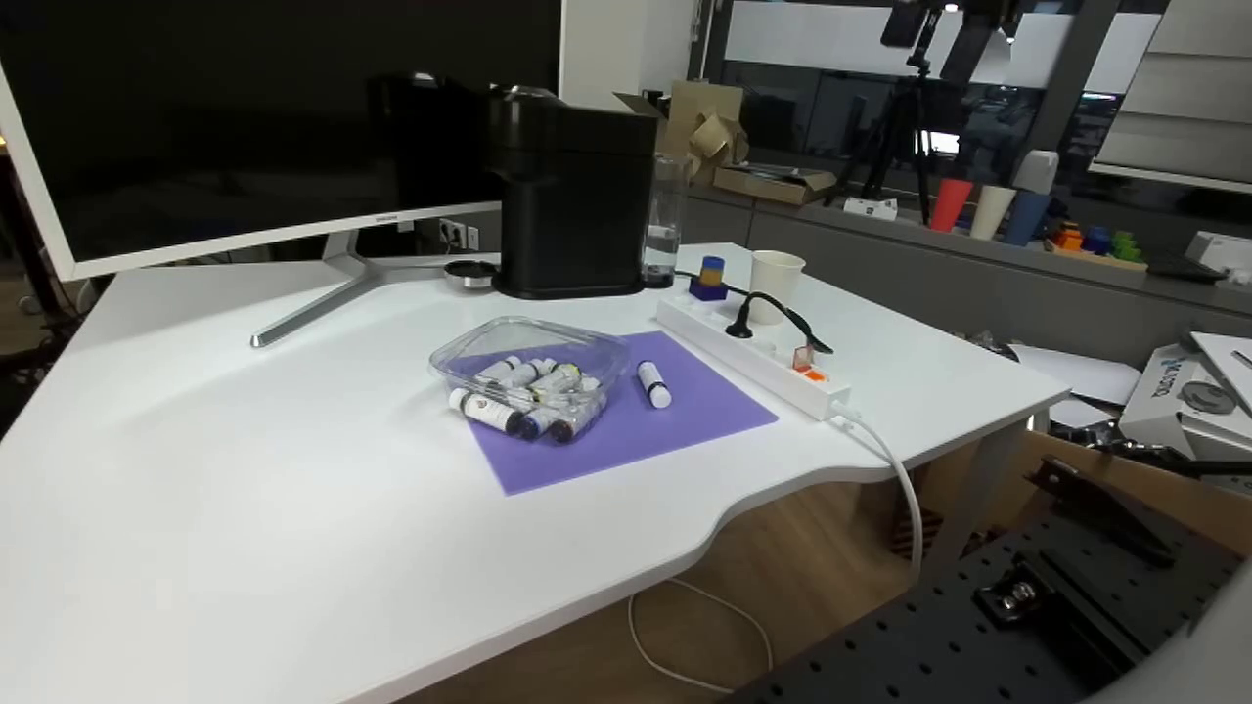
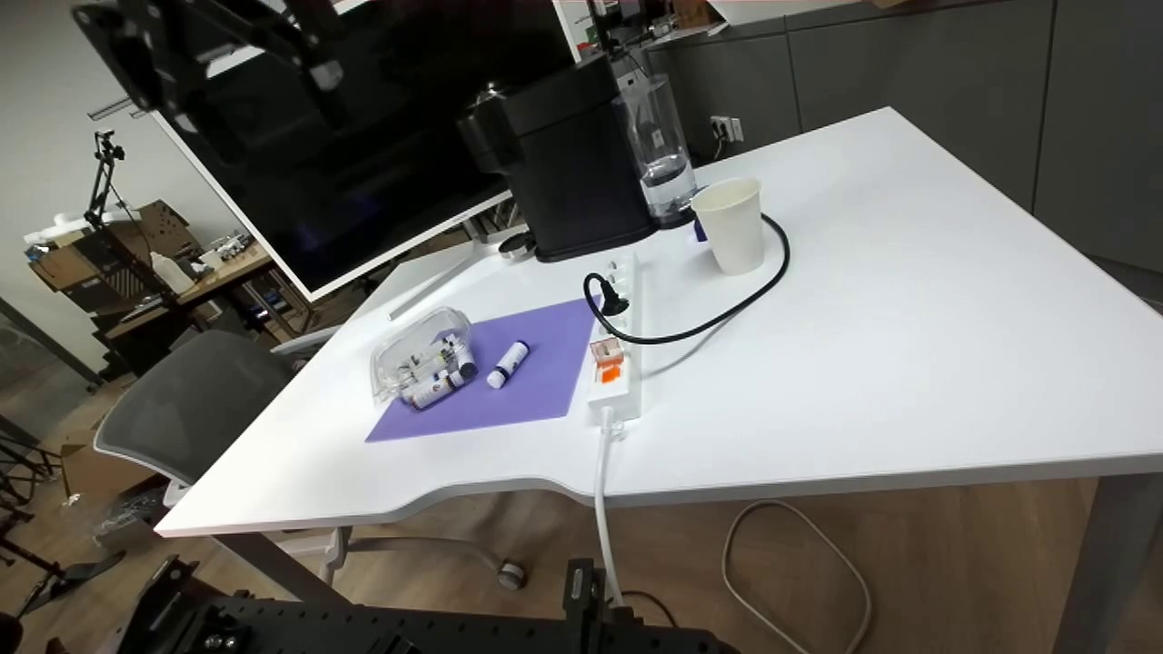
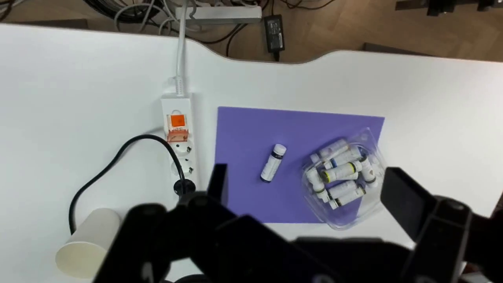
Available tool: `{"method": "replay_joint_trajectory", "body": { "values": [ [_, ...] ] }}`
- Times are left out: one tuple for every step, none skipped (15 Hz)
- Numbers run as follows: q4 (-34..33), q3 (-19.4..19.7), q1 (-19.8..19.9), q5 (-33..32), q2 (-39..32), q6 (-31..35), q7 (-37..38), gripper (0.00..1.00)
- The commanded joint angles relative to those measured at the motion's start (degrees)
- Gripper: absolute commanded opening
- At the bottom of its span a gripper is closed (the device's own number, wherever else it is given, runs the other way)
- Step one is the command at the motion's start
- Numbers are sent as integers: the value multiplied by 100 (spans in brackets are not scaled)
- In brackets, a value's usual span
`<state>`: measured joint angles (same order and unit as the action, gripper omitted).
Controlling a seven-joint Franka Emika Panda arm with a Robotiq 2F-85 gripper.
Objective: Turn on the adapter switch
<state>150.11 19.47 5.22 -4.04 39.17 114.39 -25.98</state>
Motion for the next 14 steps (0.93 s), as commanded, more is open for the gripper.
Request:
{"method": "replay_joint_trajectory", "body": {
  "values": [
    [-94, 257, -12, -214, -866, 791, -727, 100],
    [-66, 314, -11, -214, -1089, 1053, -923, 100],
    [-39, 326, 25, -213, -1297, 1335, -1074, 100],
    [-1, 325, 64, -220, -1495, 1608, -1194, 100],
    [51, 307, 107, -237, -1682, 1900, -1267, 100],
    [93, 262, 172, -200, -1853, 2181, -1186, 100],
    [96, 181, 187, -82, -1578, 1841, -1182, 100],
    [110, 161, 210, -71, -1726, 1956, -1184, 100],
    [108, 139, 218, -70, -1779, 1956, -1182, 100],
    [108, 124, 219, -72, -1771, 1953, -1181, 100],
    [108, 113, 220, -74, -1740, 1947, -1179, 100],
    [107, 112, 223, -75, -1712, 1945, -1178, 100],
    [162, 83, 255, -114, -1653, 1995, -1146, 100],
    [164, 70, 309, -158, -1754, 2118, -1067, 100]
  ]
}}
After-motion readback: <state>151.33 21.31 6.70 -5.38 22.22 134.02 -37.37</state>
